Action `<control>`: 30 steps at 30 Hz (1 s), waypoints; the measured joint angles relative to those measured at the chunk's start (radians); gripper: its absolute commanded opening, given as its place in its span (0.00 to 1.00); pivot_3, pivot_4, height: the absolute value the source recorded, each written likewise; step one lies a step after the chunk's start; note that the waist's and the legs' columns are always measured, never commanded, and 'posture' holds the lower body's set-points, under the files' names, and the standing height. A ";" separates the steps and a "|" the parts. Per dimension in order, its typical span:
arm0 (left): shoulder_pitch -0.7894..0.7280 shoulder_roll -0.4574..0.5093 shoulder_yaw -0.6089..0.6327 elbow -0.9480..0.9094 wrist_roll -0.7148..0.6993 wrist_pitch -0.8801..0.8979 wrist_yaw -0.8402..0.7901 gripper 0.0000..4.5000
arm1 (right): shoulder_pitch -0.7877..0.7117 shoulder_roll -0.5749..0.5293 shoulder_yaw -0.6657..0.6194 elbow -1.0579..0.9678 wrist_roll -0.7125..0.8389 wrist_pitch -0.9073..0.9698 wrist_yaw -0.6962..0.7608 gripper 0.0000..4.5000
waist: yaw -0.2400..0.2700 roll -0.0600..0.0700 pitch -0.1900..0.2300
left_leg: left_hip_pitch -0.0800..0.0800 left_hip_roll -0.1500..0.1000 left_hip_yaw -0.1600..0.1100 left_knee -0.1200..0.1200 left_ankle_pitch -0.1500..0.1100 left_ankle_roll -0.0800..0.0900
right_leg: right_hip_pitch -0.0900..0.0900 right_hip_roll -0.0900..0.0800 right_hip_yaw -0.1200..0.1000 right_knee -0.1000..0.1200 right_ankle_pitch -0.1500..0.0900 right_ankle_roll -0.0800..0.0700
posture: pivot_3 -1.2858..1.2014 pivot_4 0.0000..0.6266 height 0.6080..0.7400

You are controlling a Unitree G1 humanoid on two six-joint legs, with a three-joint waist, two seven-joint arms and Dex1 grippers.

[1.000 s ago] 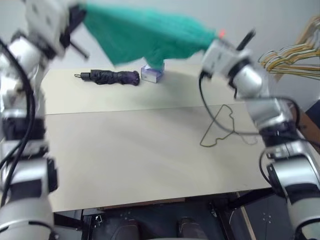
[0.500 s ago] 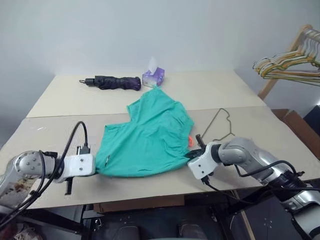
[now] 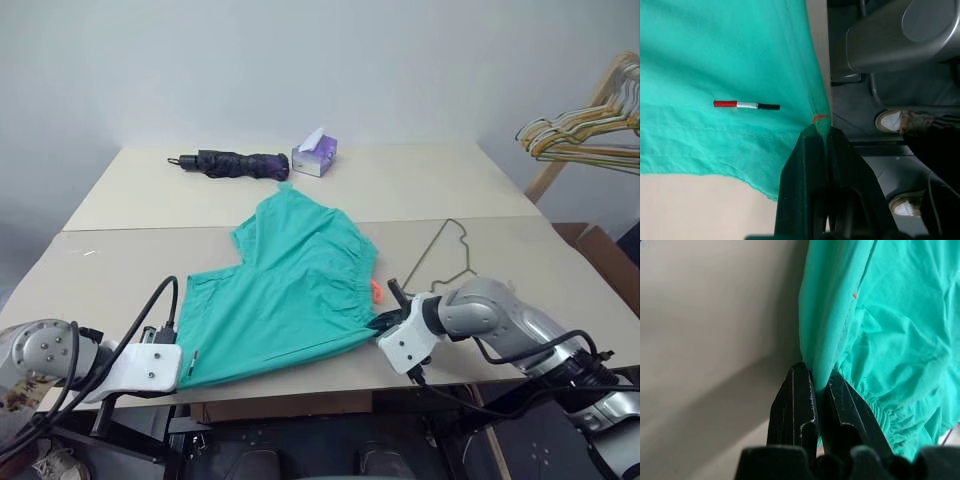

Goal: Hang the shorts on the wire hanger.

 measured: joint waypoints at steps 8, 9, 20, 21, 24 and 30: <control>-0.047 -0.026 -0.019 0.052 0.017 -0.026 0.015 0.50 | 0.060 -0.054 -0.025 -0.052 0.070 0.043 0.129 0.83 | 0.000 0.000 0.000 | 0.000 0.000 0.000 0.000 0.000 0.000 | 0.000 0.000 0.000 0.000 0.000 0.000 | 0.55 0.00 1.00; -0.061 -0.026 -0.019 0.065 0.016 -0.039 0.011 0.56 | 0.065 -0.054 -0.027 -0.067 0.088 0.052 0.144 0.90 | 0.000 0.000 0.000 | 0.000 0.000 0.000 0.000 0.000 0.000 | 0.000 0.000 0.000 0.000 0.000 0.000 | 0.55 0.00 1.00; -0.465 -0.206 -0.004 0.155 -0.251 0.036 -0.016 0.99 | 0.048 0.045 -0.264 -0.149 0.278 0.533 0.066 1.00 | 0.002 0.000 0.000 | 0.000 0.000 0.000 0.000 0.000 0.000 | 0.001 0.001 0.000 -0.001 0.000 0.000 | 0.53 0.00 1.00; -0.498 -0.221 -0.014 0.161 -0.257 0.052 -0.002 0.99 | 0.042 0.055 -0.284 -0.150 0.291 0.594 0.051 1.00 | 0.000 -0.001 0.000 | -0.001 0.000 -0.001 0.000 0.000 0.000 | 0.001 0.001 0.000 -0.001 0.000 0.000 | 0.53 0.00 1.00; -0.573 -0.287 -0.053 0.181 -0.268 0.101 0.037 0.99 | 0.015 0.128 -0.333 -0.125 0.315 0.792 -0.022 1.00 | -0.006 -0.001 -0.001 | -0.002 0.000 -0.001 0.000 -0.001 0.001 | -0.001 0.002 0.001 0.000 0.000 0.000 | 0.53 0.00 1.00; -0.674 -0.438 -0.146 0.184 -0.261 0.163 0.151 0.99 | -0.102 0.297 -0.372 0.058 0.279 1.145 -0.289 1.00 | -0.021 -0.001 -0.001 | -0.003 0.000 -0.001 0.001 -0.001 0.001 | -0.001 0.003 0.002 0.000 0.001 -0.001 | 0.51 0.00 1.00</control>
